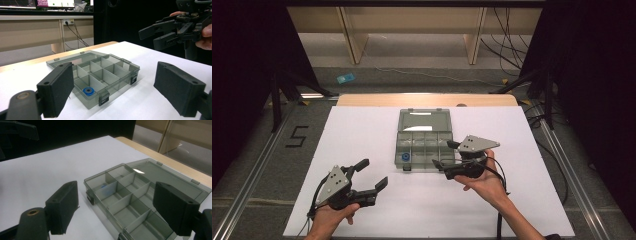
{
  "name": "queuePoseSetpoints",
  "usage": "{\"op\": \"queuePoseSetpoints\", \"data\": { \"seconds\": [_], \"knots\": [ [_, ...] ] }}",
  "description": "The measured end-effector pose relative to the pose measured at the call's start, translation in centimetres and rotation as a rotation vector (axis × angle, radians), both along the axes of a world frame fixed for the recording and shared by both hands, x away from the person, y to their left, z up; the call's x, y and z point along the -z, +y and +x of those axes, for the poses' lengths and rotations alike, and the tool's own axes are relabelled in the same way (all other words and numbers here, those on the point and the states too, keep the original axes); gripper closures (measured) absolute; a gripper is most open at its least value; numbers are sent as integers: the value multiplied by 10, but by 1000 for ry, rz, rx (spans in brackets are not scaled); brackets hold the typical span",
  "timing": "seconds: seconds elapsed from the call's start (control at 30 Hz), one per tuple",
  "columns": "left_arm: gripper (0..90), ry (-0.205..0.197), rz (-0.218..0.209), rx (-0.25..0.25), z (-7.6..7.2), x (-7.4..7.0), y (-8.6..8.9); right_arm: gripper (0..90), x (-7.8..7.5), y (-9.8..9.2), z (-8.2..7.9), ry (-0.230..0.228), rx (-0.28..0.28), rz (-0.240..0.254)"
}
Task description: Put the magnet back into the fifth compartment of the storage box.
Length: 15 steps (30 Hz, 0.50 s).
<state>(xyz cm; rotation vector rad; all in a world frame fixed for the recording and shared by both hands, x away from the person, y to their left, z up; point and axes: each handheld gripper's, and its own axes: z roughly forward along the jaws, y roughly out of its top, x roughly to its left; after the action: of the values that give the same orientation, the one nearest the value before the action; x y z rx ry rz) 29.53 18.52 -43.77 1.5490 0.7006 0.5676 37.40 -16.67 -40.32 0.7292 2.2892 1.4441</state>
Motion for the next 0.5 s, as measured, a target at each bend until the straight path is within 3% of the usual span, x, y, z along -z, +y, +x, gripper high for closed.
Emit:
{"op": "queuePoseSetpoints", "data": {
  "seconds": [0.07, 0.1, 0.13, 0.23, 0.27, 0.3, 0.37, 0.47, 0.5],
  "knots": [
    [154, 1, -1, 0, 0, 0, 0, 216, 0, -2, -1, 7, -2, 5],
    [154, 0, 0, 0, 0, 0, 0, 216, 1, -3, -1, -12, 1, 8],
    [154, 0, 0, 0, 0, 0, 0, 216, 1, -4, -2, 8, 1, 6],
    [154, 1, -1, -1, 0, 0, 0, 215, 3, -6, -4, 11, 11, 18],
    [154, 0, 0, 0, 0, 0, 0, 215, 4, -6, -4, -7, 12, 25],
    [154, 0, 0, 0, 0, 0, 0, 214, 4, -7, -5, 14, 7, 34],
    [154, 0, 0, 0, 0, 0, 0, 214, 4, -9, -6, -11, 20, 33],
    [154, 0, 1, 0, 0, 0, 0, 211, 4, -11, -9, 18, 17, 36],
    [154, 0, 0, 0, 0, 0, 0, 209, 4, -12, -9, -4, 23, 43]
  ]
}}
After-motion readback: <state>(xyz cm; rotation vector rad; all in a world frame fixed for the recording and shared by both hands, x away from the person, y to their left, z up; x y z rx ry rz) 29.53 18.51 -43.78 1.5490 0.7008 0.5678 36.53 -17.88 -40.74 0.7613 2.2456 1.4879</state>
